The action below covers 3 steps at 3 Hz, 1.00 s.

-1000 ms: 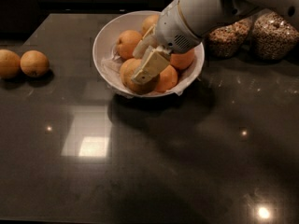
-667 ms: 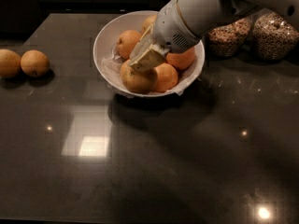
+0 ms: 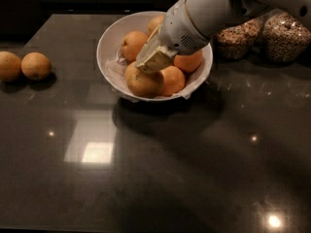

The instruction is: Pick orange from white bowl

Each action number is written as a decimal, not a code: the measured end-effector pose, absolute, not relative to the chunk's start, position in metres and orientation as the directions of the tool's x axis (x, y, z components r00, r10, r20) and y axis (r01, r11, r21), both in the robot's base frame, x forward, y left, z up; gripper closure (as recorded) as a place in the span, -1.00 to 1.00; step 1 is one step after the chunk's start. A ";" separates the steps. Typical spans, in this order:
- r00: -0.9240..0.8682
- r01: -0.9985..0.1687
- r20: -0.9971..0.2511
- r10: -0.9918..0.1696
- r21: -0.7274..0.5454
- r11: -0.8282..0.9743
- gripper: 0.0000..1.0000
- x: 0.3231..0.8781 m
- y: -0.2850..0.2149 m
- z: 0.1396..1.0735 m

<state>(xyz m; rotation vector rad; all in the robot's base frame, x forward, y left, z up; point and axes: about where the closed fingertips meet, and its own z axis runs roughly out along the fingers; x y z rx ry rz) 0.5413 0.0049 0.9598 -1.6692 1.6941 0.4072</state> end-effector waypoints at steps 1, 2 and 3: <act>0.090 -0.960 -0.671 -0.736 -0.254 0.114 -0.77 0.541 0.005 0.960; 0.094 -0.961 -0.671 -0.735 -0.255 0.110 -1.00 0.540 0.006 0.961; 0.090 -0.962 -0.671 -0.736 -0.251 0.111 -0.96 0.540 0.006 0.958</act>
Offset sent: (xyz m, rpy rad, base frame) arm -0.0026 0.0047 0.0041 0.0042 -0.0056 0.0190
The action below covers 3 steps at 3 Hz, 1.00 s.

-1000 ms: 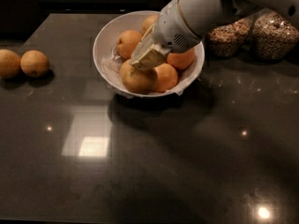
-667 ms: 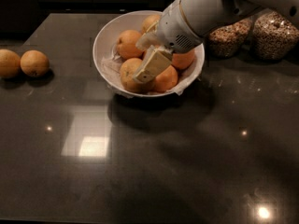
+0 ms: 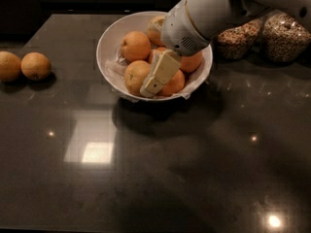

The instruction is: Pick orange from white bowl

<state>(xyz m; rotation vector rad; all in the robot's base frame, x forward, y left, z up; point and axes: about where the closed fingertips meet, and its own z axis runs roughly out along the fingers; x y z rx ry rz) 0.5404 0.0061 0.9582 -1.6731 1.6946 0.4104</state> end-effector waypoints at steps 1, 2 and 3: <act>0.066 -0.969 -0.674 -0.735 -0.220 0.115 -0.65 0.541 0.006 0.944; 0.043 -0.975 -0.679 -0.733 -0.187 0.117 -0.54 0.541 0.007 0.931; 0.029 -0.979 -0.682 -0.731 -0.166 0.116 -0.52 0.541 0.008 0.923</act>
Offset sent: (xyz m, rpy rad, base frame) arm 0.0037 -0.0020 -0.0453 0.0123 0.1086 -0.0127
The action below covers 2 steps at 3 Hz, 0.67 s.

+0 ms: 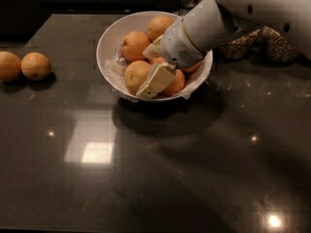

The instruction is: Pick orange from white bowl

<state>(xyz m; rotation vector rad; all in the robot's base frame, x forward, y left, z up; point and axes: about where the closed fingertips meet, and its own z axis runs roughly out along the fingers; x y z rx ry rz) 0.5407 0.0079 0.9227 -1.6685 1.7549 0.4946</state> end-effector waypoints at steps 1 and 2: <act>0.017 -0.984 -0.686 -0.728 -0.139 0.108 -0.50 0.540 0.011 0.914; 0.012 -0.987 -0.687 -0.727 -0.125 0.103 -0.44 0.541 0.013 0.909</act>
Offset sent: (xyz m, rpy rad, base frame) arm 0.0043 0.0053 -0.0229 0.0103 0.0691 0.0176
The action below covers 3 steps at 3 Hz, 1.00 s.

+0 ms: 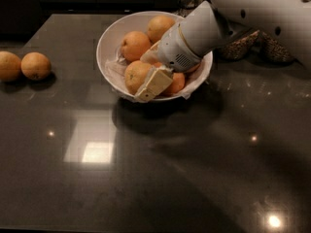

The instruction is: Pick orange from white bowl

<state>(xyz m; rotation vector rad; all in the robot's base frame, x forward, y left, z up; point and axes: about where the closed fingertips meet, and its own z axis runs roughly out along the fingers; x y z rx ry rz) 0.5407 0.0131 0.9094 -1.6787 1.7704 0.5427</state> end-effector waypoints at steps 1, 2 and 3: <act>0.006 -0.989 -0.688 -0.725 -0.113 0.099 -0.07 0.542 0.014 0.905; 0.006 -0.989 -0.688 -0.725 -0.113 0.099 0.40 0.542 0.014 0.905; 0.006 -0.989 -0.688 -0.726 -0.113 0.099 0.86 0.542 0.014 0.905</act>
Offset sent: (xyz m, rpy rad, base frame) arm 0.0013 0.0009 -0.0042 0.0017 0.0126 0.0036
